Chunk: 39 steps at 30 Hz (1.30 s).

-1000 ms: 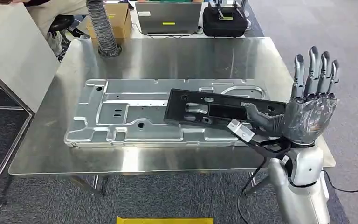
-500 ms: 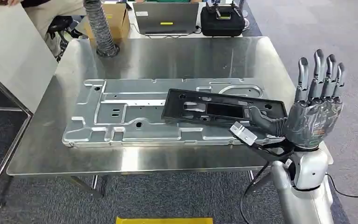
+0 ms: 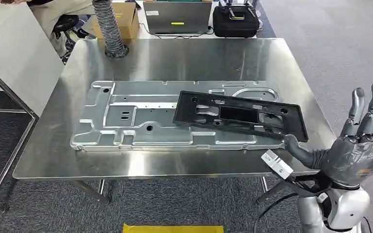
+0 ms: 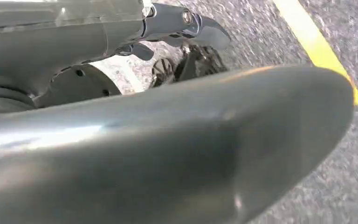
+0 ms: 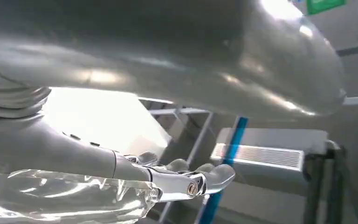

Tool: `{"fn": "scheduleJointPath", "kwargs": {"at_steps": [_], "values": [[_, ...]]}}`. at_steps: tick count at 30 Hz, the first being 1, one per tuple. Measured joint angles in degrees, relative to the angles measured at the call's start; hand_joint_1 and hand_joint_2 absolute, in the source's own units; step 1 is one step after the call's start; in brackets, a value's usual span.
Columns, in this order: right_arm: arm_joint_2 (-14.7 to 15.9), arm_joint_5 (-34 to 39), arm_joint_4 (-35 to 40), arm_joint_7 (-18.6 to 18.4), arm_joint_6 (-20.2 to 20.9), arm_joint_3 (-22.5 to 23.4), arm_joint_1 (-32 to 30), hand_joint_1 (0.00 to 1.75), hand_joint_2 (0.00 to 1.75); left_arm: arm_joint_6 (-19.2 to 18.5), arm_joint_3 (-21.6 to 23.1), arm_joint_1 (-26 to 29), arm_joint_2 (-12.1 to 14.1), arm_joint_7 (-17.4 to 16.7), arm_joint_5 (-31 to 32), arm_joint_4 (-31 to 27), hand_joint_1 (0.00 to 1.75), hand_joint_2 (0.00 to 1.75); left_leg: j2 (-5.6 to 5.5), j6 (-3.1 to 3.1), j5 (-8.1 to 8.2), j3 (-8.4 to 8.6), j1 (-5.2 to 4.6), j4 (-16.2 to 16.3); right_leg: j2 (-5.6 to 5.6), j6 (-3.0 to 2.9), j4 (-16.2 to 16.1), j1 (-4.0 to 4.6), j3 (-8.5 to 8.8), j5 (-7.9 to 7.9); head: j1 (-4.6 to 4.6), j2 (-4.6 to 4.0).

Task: Take the parts from the cabinet and place them on the table.

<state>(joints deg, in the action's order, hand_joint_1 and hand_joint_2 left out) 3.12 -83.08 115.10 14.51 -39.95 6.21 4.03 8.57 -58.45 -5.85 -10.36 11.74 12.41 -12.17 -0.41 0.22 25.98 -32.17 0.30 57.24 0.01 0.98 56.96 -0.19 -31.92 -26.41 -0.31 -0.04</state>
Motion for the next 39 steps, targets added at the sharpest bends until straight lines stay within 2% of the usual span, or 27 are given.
{"fn": "scheduleJointPath", "kwargs": {"at_steps": [2,3,4,7,8,9,10,12,13,16,18,20,22,23,24,25,27,28,29,32,33,34,35,36,37,38,39], "values": [[-0.6,0.2,0.4,0.5,0.0,0.5,-0.6,0.0,0.0,-0.2,0.3,0.0,0.0,0.3,0.0,0.0,0.0,0.0,0.03,-0.68,-0.08,0.2,0.02,-0.2,0.09,-0.65,-0.2,-0.07,-0.01,0.22,0.0,0.02],[-1.2,0.4,0.5,1.7,0.0,0.8,-0.7,0.0,0.0,-0.8,0.4,0.0,0.1,0.7,0.0,0.0,0.0,0.0,0.11,-1.02,0.47,-0.03,0.13,0.4,-0.08,-1.12,-0.7,-0.54,0.23,0.58,-0.09,0.02],[-2.0,1.0,0.6,3.4,0.0,1.3,-0.7,0.0,0.0,-1.4,0.4,0.0,0.1,0.7,-0.4,0.0,0.0,0.0,0.1,-1.26,2.12,-0.81,0.09,2.4,-0.08,-1.46,-0.8,-0.53,0.25,0.64,-0.07,0.0],[-4.9,4.2,0.7,11.6,0.0,3.8,-0.6,0.0,0.0,-1.6,0.4,0.1,0.2,-0.8,-0.5,0.0,0.0,0.0,0.1,-1.75,9.04,-6.69,0.26,15.9,-0.27,-1.71,-0.7,-0.4,0.0,0.79,-0.2,0.0],[-6.3,5.5,0.6,15.1,0.0,5.0,-0.4,0.0,0.0,-1.2,0.4,0.2,0.2,-1.2,-0.6,0.0,0.0,0.0,0.1,-1.82,9.56,-7.78,0.26,18.6,-0.26,-1.72,-0.6,-0.39,-0.08,0.8,-0.22,0.02],[-8.0,6.8,0.7,18.9,0.0,6.7,-0.1,0.0,0.0,-0.9,0.4,0.3,0.2,-1.4,-0.7,0.0,0.0,0.0,0.1,-1.79,8.69,-7.53,0.27,18.2,-0.25,-1.72,-0.5,-0.39,-0.09,0.79,-0.22,0.0],[-9.5,8.1,0.7,21.7,0.0,8.2,0.4,0.0,0.0,-0.6,0.4,0.3,0.2,-1.6,-0.7,0.0,0.0,0.0,0.1,-1.69,6.5,-5.78,0.27,14.9,-0.21,-1.7,-0.4,-0.39,-0.09,0.78,-0.22,0.02],[-11.6,9.4,1.1,24.3,0.0,10.4,1.1,0.0,0.0,-0.3,0.4,0.2,0.2,-1.7,-0.7,0.0,0.0,0.0,0.1,-1.28,1.47,-0.51,0.27,4.3,-0.13,-1.52,-0.1,-0.38,-0.08,0.66,-0.22,0.0],[-12.4,9.7,1.6,24.7,0.0,11.0,1.3,0.0,0.0,-0.2,0.4,0.2,0.2,-1.7,-0.7,0.0,0.0,0.0,0.09,-0.95,1.2,0.99,0.23,0.8,-0.14,-1.3,0.1,-0.23,-0.22,0.56,-0.2,0.0],[-14.3,9.7,3.0,25.1,0.0,12.4,1.6,0.0,0.0,-0.2,0.4,0.2,0.2,-1.7,-0.7,0.0,0.0,0.0,0.0,-0.29,0.97,0.79,-0.04,0.5,-0.11,-0.32,0.3,-0.03,-0.64,0.91,-0.15,0.02],[-15.5,9.7,4.1,25.1,0.0,13.2,1.4,0.0,0.0,-0.4,0.4,0.1,0.2,-1.4,-0.7,0.0,0.0,0.0,0.15,0.74,0.12,0.84,0.36,-0.3,-0.01,0.32,0.4,-0.07,-0.81,0.82,-0.16,0.02],[-16.4,9.7,5.5,25.1,0.0,13.7,0.8,0.0,0.0,-0.5,0.4,0.1,0.3,-1.2,-0.5,0.0,0.0,0.0,0.27,1.33,-0.37,0.29,0.32,-0.4,-0.02,0.81,5.0,-0.25,-2.63,-3.47,0.26,0.02],[-17.1,9.7,6.2,25.2,0.0,14.3,0.4,0.0,0.0,-0.3,0.4,0.1,0.3,-1.2,-0.5,0.0,0.0,0.0,0.43,1.46,-0.95,-0.5,0.18,-0.3,-0.02,1.27,14.8,-0.44,-6.46,-8.71,0.2,0.0],[-17.3,9.7,6.4,25.2,0.0,14.4,0.3,0.0,0.0,-0.1,0.4,0.1,0.3,-1.2,-0.5,0.0,0.0,0.0,0.49,1.48,-1.23,-0.97,0.15,-0.2,-0.02,1.38,18.2,-0.48,-7.71,-10.04,0.28,0.02],[-17.4,9.7,6.6,25.2,0.0,14.6,0.2,0.0,0.0,0.1,0.4,0.1,0.3,-1.3,-0.5,0.0,0.0,0.0,0.5,1.41,-1.44,-1.38,0.15,-0.1,-0.02,1.42,18.9,-0.52,-7.7,-9.88,0.22,0.02],[-17.5,9.7,6.7,25.3,0.0,14.6,0.1,0.0,0.0,0.5,0.4,0.1,0.3,-1.4,-0.5,0.0,0.0,0.0,0.5,1.34,-1.68,-1.76,0.15,0.0,-0.03,1.33,16.5,-0.55,-5.95,-8.38,0.24,0.02],[-17.6,9.8,7.2,25.3,0.0,14.6,0.1,0.0,0.0,0.8,0.4,0.0,0.3,-1.5,-0.5,0.0,0.0,0.0,0.4,1.1,-2.15,-2.24,0.12,0.1,-0.02,0.79,5.4,-0.52,0.68,-3.99,0.26,0.02],[-17.6,9.9,7.6,25.3,0.0,14.6,0.1,0.0,0.0,0.8,0.4,0.0,0.2,-1.6,-0.5,0.0,0.0,0.0,0.38,0.95,-2.38,-2.28,0.16,0.2,-0.01,0.34,0.8,-0.43,3.69,-2.83,0.24,0.02],[-17.6,10.0,7.9,25.3,0.0,14.6,0.0,0.0,0.0,0.7,0.4,0.0,0.1,-1.6,-0.5,0.0,0.0,0.0,0.34,0.56,-2.66,-2.48,-0.11,0.2,-0.01,0.15,-0.8,0.02,4.14,-3.16,0.16,0.02],[-17.6,10.5,8.4,25.3,0.0,14.8,-0.4,0.0,0.0,0.7,0.4,-0.1,0.1,-1.7,-0.5,0.0,0.0,0.0,0.43,-0.52,-3.63,-2.74,0.18,0.0,0.09,-0.62,-0.5,0.37,3.31,-2.05,0.24,0.02],[-17.7,10.6,8.7,25.3,0.0,14.9,-0.5,0.0,0.0,0.7,0.4,0.0,0.1,-1.7,-0.5,0.0,0.0,0.0,0.33,-1.01,-4.14,-2.85,-0.1,-0.1,0.02,-1.09,-1.0,0.09,3.07,-1.26,0.33,0.0],[-17.8,10.7,8.8,25.3,0.0,14.9,-0.5,0.0,0.0,0.7,0.4,0.0,0.1,-1.7,-0.5,0.0,0.0,0.0,0.14,-1.12,-3.03,-3.34,0.24,0.6,-0.38,-1.38,-1.4,-0.27,2.72,-0.43,0.35,0.02],[-17.8,10.7,8.8,25.3,0.0,14.9,-0.5,0.0,0.0,0.7,0.4,0.0,0.1,-1.7,-0.5,0.0,0.0,0.0,0.19,-1.31,0.15,-4.5,0.14,3.1,-0.32,-1.86,-1.6,-0.28,1.9,0.23,0.15,0.0],[-17.8,10.7,8.9,25.4,0.0,15.0,-0.6,0.0,0.0,0.7,0.4,0.0,0.1,-1.7,-0.5,0.0,0.0,0.0,0.2,-1.57,3.38,-5.8,0.31,7.2,-0.35,-1.95,-1.5,-0.23,1.11,0.74,-0.33,0.02],[-17.8,10.7,8.9,25.4,0.0,15.1,-0.6,0.0,0.0,0.7,0.4,0.0,0.1,-1.7,-0.4,0.0,0.0,0.0,0.21,-1.77,6.3,-7.1,0.37,11.7,-0.38,-2.03,-1.5,-0.14,0.34,1.31,-0.2,0.0],[-17.8,10.7,8.9,25.4,0.0,15.2,-0.6,0.0,0.0,0.7,0.4,0.0,0.1,-1.7,-0.4,0.0,0.0,0.0,0.22,-1.95,8.62,-8.06,0.37,16.0,-0.42,-2.04,-1.4,-0.08,-0.56,1.91,-0.26,0.02],[-17.8,10.7,8.9,25.4,0.0,15.3,-0.7,0.0,0.0,0.7,0.4,0.0,0.1,-1.7,-0.4,0.0,0.0,0.0,0.22,-2.02,9.45,-7.9,0.37,18.1,-0.43,-1.98,-1.2,-0.03,-1.46,2.49,-0.26,0.0]]}}
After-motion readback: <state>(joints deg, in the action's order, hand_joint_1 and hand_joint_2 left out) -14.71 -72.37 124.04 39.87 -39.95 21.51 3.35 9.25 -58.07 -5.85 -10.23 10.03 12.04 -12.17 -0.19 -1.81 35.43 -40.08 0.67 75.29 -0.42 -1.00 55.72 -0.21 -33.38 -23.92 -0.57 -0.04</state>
